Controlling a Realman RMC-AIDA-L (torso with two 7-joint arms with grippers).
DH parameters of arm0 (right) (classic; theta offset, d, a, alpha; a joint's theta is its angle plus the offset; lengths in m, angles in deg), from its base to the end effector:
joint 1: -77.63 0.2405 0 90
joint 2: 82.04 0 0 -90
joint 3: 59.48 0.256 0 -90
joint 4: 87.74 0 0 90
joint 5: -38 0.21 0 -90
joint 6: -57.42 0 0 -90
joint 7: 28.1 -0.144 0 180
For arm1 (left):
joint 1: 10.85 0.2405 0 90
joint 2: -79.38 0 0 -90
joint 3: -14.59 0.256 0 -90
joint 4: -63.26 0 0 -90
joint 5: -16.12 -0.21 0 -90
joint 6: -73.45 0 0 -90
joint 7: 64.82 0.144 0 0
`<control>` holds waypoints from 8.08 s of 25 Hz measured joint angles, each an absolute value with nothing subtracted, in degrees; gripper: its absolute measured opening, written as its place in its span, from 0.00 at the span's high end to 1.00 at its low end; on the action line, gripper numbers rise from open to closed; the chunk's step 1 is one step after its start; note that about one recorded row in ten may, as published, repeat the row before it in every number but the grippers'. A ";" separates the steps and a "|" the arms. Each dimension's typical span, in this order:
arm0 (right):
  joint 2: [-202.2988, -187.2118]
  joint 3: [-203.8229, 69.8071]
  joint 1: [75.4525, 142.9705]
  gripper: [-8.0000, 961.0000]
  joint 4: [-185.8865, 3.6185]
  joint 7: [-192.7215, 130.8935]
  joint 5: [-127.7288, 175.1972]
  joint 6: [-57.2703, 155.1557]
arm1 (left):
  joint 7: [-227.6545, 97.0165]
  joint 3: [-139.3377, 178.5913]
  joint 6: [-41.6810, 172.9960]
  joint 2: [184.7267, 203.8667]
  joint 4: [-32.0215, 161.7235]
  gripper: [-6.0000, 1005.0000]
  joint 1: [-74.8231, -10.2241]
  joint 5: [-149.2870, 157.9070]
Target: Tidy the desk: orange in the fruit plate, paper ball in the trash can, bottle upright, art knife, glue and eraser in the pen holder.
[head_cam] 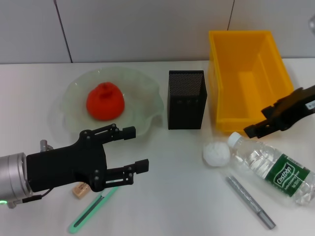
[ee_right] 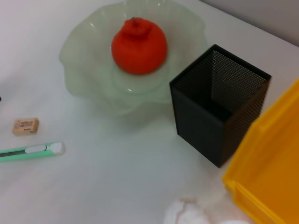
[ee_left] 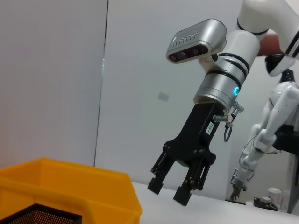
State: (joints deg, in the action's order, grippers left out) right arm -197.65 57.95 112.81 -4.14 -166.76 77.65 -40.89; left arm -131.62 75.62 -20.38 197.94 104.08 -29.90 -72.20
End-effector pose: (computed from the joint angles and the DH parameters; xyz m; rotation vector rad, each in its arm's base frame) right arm 0.1707 0.3624 0.0739 -2.6193 0.8835 -0.2210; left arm -0.2477 0.2833 -0.0063 -2.7214 -0.3123 -1.0007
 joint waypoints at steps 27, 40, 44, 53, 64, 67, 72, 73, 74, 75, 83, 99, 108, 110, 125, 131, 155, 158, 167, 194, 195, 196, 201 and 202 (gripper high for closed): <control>-199.61 39.78 118.40 0.20 -21.50 -166.98 72.82 -22.94 | -130.98 75.68 -20.85 198.04 102.69 0.21 -29.14 -72.20; -200.18 38.64 119.67 0.20 -25.75 -166.69 72.85 -19.69 | -130.91 75.67 -21.03 197.94 102.55 0.21 -28.96 -72.36; -200.29 38.61 119.98 0.20 -26.74 -166.27 73.23 -19.38 | -130.91 75.67 -21.03 197.93 102.54 0.21 -28.96 -72.38; -200.78 38.60 121.27 0.29 -29.69 -166.06 73.35 -17.95 | -130.91 75.58 -21.01 197.85 102.55 0.21 -28.96 -72.18; -200.88 38.01 122.13 0.45 -31.67 -166.01 73.42 -16.91 | -130.91 75.55 -20.77 197.85 102.54 0.21 -28.99 -72.15; -200.93 37.99 122.18 0.45 -31.70 -166.03 73.48 -16.84 | -130.48 75.63 -20.71 197.86 102.55 0.21 -29.04 -72.14; -200.96 37.97 122.21 0.46 -31.47 -166.65 73.55 -16.87 | -130.25 75.57 -20.65 197.86 102.54 0.21 -28.97 -72.18; -200.96 37.98 122.21 0.46 -31.41 -166.72 73.60 -16.93 | -130.24 75.57 -20.62 197.86 102.54 0.21 -28.96 -72.19; -200.97 37.99 122.20 0.46 -31.28 -166.77 73.70 -17.06 | -130.24 75.57 -20.62 197.86 102.54 0.21 -28.96 -72.19; -200.97 37.99 122.20 0.47 -31.11 -166.80 73.82 -17.21 | -130.24 75.57 -20.62 197.86 102.54 0.21 -28.96 -72.19; -200.95 38.38 120.51 0.48 -23.21 -168.70 74.31 -20.67 | -130.21 75.55 -20.67 197.86 102.54 0.21 -28.72 -72.27; -200.96 44.27 114.06 0.49 2.15 -171.46 71.33 -25.37 | -130.21 75.46 -20.90 197.76 102.55 0.21 -28.51 -72.38; -200.96 46.67 111.52 0.49 -0.50 -168.51 66.25 -13.91 | -130.21 75.60 -20.83 197.80 102.54 0.21 -28.67 -72.39; -200.96 46.68 111.40 0.49 -1.87 -168.49 65.41 -11.89 | -130.21 75.59 -20.80 197.85 102.55 0.21 -28.86 -72.39; -201.14 46.13 111.12 0.41 -7.83 -168.41 62.70 -2.83 | -130.21 75.27 -20.33 197.86 102.55 0.21 -28.66 -72.12; -201.14 46.09 110.95 0.34 -8.74 -168.38 62.66 -0.46 | -130.21 75.16 -20.24 197.86 102.35 0.21 -28.60 -72.19; -201.04 50.67 103.28 0.20 -3.98 -152.60 91.93 -4.33 | -130.21 75.06 -20.24 197.77 101.84 0.21 -28.60 -72.26; -201.06 53.43 101.41 0.20 -1.94 -151.82 94.82 -9.56 | -130.21 75.06 -20.24 197.77 101.84 0.21 -28.63 -72.29; -201.10 62.64 99.31 0.20 0.58 -151.82 97.39 -26.56 | -130.21 75.06 -20.07 197.84 101.79 0.21 -28.65 -72.38; -200.97 61.48 108.68 0.20 -1.03 -165.85 65.48 -43.29 | -130.19 75.28 -19.79 197.85 100.44 0.21 -28.52 -72.25; -200.97 61.31 108.76 0.20 -1.32 -165.92 65.39 -43.18 | -130.11 75.17 -19.80 197.85 100.44 0.21 -28.52 -72.26; -200.97 61.13 108.91 0.20 -1.77 -165.98 65.25 -43.12 | -129.83 75.15 -19.82 197.85 100.44 0.21 -28.52 -72.25; -201.05 60.86 109.36 0.20 -3.79 -166.21 64.36 -43.06 | -129.49 75.08 -19.87 197.85 100.37 0.21 -28.44 -72.08; -201.05 60.75 109.42 0.20 -4.14 -166.23 63.92 -42.98 | -129.49 75.08 -19.87 197.85 100.37 0.21 -28.44 -72.08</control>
